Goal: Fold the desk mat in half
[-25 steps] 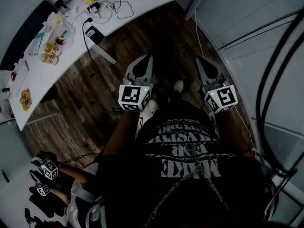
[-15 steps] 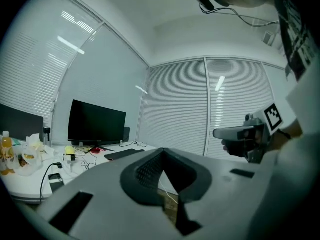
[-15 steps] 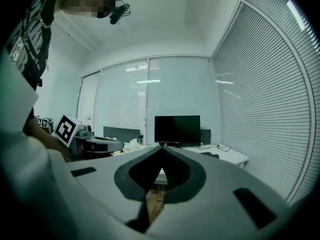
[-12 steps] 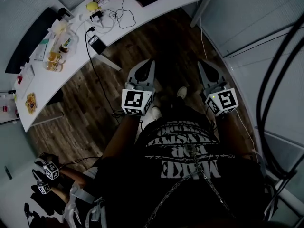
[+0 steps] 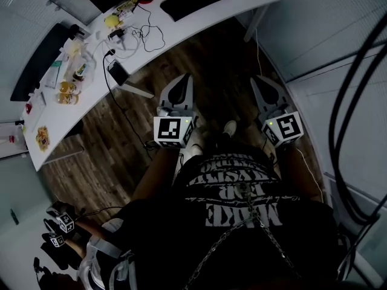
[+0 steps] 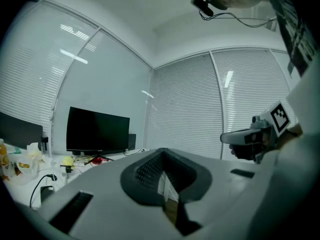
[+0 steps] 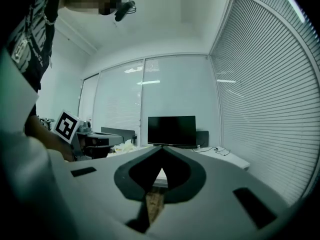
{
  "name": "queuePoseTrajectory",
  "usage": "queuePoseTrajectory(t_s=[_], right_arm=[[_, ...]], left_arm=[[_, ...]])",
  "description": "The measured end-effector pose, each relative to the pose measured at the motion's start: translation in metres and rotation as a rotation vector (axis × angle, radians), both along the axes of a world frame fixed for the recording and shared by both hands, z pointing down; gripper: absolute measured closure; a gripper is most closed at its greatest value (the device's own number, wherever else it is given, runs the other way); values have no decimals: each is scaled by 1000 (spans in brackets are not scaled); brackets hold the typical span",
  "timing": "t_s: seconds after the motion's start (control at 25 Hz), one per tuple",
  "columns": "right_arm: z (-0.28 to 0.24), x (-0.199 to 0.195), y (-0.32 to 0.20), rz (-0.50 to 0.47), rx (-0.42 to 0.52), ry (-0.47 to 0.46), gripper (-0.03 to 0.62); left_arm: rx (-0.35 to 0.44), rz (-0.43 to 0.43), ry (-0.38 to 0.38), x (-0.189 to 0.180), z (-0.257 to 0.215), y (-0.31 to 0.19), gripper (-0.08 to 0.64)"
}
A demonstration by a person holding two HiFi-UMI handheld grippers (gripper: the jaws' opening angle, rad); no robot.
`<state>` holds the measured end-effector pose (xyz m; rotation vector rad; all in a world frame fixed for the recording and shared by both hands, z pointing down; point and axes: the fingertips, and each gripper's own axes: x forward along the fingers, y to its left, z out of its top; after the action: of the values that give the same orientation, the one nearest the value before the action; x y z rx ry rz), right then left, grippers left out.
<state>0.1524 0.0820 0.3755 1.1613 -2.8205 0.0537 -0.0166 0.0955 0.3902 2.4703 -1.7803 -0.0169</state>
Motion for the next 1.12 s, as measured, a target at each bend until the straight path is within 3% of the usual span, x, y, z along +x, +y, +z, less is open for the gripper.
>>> queuePoseTrajectory(t_s=[0.12,0.24,0.32,0.84,1.12], right_arm=[[-5,8,-24,-7,4,-6,592],[2,17,-41,-22,-28,-15,593],[6,21,-54,-37,-42,-15,592],[-7,51,-101,-104,-38,-58,593],[-10,84,-117,-92,-37,-100,592]], left_arm=[[-19,26,23,17,-1,-22,555],[-96,67,129,32,5,-36,555],[-102,68,156,38,2,-48,555],[-96,-66,67,45,-8,-87,555],[-74,-45,14,77,-22,-103,555]])
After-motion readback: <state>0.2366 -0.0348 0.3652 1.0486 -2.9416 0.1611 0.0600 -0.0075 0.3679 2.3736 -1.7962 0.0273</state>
